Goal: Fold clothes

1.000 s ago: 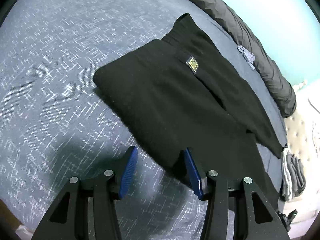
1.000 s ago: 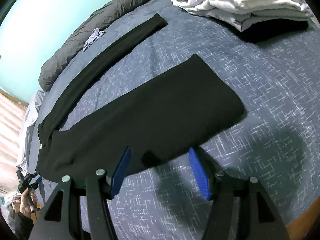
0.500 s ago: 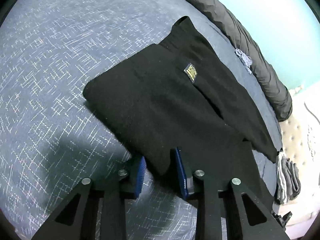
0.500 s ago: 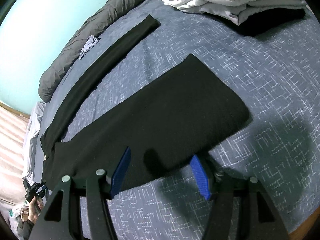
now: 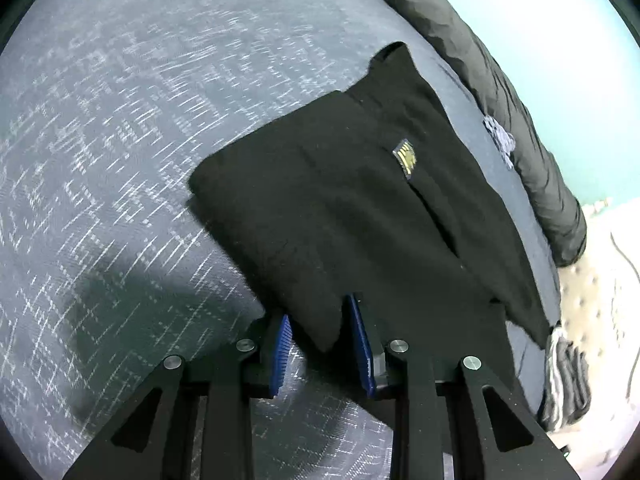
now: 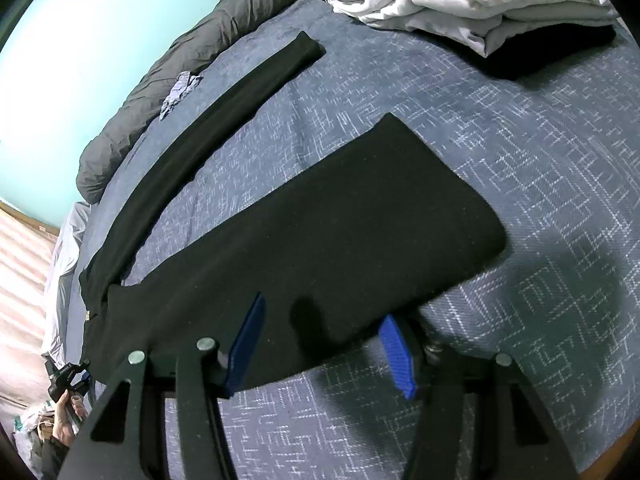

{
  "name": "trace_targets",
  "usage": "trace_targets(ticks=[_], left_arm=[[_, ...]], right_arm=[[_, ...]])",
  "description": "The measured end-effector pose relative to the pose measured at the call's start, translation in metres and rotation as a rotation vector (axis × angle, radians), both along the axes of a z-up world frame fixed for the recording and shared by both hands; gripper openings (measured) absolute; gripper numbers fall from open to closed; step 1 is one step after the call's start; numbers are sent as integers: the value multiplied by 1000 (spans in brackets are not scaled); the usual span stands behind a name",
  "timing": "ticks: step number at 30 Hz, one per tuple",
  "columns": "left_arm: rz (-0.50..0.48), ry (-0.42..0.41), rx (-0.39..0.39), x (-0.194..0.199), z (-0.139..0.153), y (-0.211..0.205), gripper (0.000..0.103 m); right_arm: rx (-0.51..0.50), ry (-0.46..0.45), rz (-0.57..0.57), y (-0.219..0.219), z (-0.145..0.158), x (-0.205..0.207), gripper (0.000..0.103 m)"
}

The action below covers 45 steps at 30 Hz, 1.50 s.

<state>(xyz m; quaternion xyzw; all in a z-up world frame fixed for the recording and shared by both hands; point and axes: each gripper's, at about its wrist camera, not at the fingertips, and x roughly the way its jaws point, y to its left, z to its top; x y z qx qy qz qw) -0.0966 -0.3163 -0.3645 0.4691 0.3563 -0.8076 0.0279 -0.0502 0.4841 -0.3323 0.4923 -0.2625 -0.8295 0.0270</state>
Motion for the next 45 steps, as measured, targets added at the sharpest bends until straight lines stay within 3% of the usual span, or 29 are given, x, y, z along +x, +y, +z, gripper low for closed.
trace_targets(ticks=[1,5,6,13,20,25,34,45], left_arm=[[-3,6,-4,0,2,1,7],[-26,51,-38,-3,19,4,5],[-33,67,-47,-4,25,5,5],[-68,165,-91,-31,83,14,4],[-72,215,-131,-72,137,22,4],[-71,224,-148,-110,157,29,4],[-64,185,-196,-191,158,39,4],[-81,107,-257,-276,122,53,4]], right_arm=[[4,0,1,0,0,0,49],[13,16,1,2,4,1,10],[16,22,8,2,6,0,5],[6,67,21,4,42,-14,4],[33,95,25,1,91,-57,4],[73,94,33,-7,121,-96,4],[119,43,16,-10,136,-188,4],[215,-67,38,-23,116,-304,4]])
